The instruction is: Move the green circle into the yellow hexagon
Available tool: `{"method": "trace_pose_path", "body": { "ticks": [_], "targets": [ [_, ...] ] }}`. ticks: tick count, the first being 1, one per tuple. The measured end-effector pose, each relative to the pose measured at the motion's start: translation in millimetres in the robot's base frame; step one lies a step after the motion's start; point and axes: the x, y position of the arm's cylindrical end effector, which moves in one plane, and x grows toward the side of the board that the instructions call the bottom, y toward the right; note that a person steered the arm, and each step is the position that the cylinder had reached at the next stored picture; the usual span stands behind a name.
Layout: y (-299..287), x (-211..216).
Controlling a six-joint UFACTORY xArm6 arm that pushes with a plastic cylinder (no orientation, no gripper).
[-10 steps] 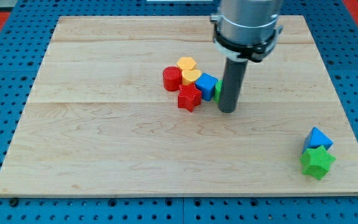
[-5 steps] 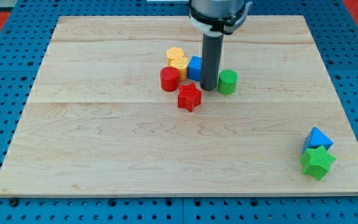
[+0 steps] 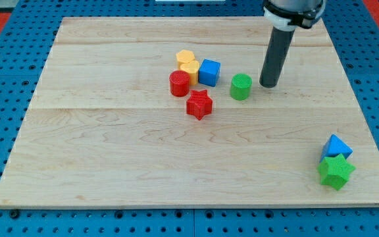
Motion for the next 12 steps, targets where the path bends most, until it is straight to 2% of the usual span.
{"method": "trace_pose_path", "body": {
  "ticks": [1, 2, 3, 5, 6, 8, 9, 10, 12],
  "targets": [
    [-6, -2],
    [9, 18],
    [-3, 45],
    [-47, 46],
    [-63, 34],
    [-72, -32],
    [-75, -51],
    [-78, -52],
    [-15, -44]
  ]
}}
